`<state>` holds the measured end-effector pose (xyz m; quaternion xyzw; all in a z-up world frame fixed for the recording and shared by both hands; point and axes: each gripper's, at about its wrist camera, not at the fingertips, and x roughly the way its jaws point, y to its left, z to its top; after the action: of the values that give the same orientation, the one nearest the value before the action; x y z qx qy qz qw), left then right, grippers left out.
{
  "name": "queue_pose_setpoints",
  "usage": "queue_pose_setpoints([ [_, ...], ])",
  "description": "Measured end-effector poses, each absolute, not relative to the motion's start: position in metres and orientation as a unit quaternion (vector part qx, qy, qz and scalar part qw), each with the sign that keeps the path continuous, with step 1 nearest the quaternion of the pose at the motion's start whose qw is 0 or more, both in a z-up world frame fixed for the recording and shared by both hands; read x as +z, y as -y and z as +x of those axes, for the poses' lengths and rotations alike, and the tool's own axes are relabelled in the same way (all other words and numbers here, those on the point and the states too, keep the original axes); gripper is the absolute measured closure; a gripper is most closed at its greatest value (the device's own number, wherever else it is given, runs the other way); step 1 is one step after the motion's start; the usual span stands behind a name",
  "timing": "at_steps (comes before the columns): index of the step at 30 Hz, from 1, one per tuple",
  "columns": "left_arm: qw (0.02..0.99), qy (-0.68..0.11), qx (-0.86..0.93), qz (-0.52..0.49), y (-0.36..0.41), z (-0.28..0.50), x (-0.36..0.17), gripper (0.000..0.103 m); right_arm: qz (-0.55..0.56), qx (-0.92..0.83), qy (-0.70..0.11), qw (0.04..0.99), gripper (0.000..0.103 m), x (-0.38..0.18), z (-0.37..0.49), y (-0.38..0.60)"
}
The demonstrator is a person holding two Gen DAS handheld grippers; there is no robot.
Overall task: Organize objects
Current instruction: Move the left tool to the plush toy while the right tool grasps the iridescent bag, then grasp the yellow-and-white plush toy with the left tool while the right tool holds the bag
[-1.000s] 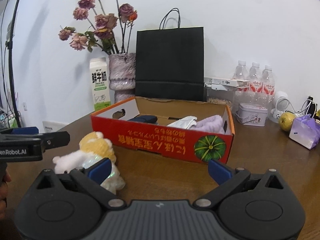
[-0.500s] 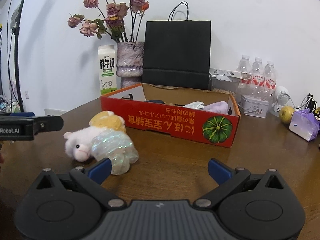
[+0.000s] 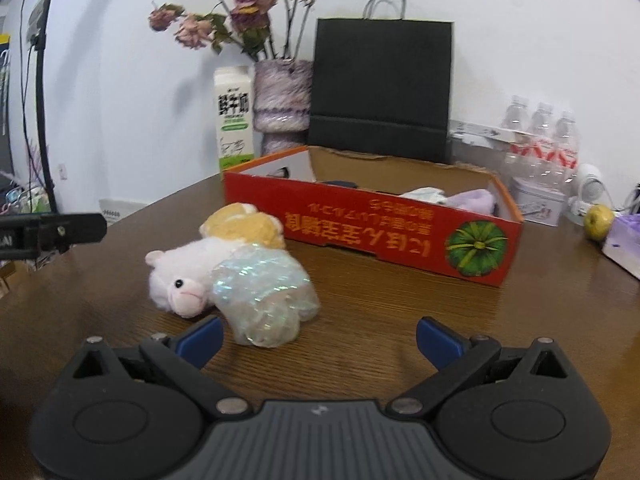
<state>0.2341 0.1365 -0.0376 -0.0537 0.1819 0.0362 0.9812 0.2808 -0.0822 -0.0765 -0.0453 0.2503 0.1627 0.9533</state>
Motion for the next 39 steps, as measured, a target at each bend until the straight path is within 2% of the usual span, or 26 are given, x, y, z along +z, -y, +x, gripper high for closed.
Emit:
queue_pose_setpoints([
  [4, 0.981, -0.175, 0.041, -0.073, -0.146, 0.232, -0.034, 0.000, -0.055, 0.178, -0.257, 0.948, 0.000, -0.078, 0.294, 0.068],
  [9, 0.981, -0.167, 0.046, -0.087, -0.152, 0.230, -0.033, 0.000, -0.052, 0.201, -0.272, 0.939, 0.008, -0.080, 0.315, 0.063],
  [12, 0.980, -0.171, 0.046, -0.087, -0.153, 0.231, -0.034, 0.000, -0.047, 0.227, -0.269, 0.935, 0.024, -0.079, 0.319, 0.063],
  [13, 0.980, -0.172, 0.044, -0.086, -0.152, 0.232, -0.034, 0.000, -0.048, 0.233, -0.271, 0.933, 0.034, -0.079, 0.320, 0.062],
  [14, 0.980, -0.173, 0.043, -0.086, -0.152, 0.232, -0.035, 0.000, -0.048, 0.239, -0.272, 0.931, 0.054, -0.080, 0.320, 0.062],
  [15, 0.980, -0.173, 0.042, -0.084, -0.151, 0.232, -0.035, 0.000, -0.045, 0.248, -0.271, 0.929, 0.061, -0.079, 0.320, 0.062],
  [17, 0.980, -0.174, 0.039, -0.083, -0.151, 0.233, -0.036, 0.000, -0.040, 0.254, -0.257, 0.932, 0.065, -0.077, 0.316, 0.065],
  [29, 0.974, -0.202, 0.049, -0.087, -0.153, 0.242, -0.045, 0.000, -0.042, 0.148, -0.192, 0.969, 0.066, -0.066, 0.287, 0.102],
  [39, 0.973, -0.211, 0.050, -0.083, -0.147, 0.246, -0.051, 0.000, -0.012, 0.095, -0.190, 0.977, 0.066, -0.067, 0.286, 0.152],
])
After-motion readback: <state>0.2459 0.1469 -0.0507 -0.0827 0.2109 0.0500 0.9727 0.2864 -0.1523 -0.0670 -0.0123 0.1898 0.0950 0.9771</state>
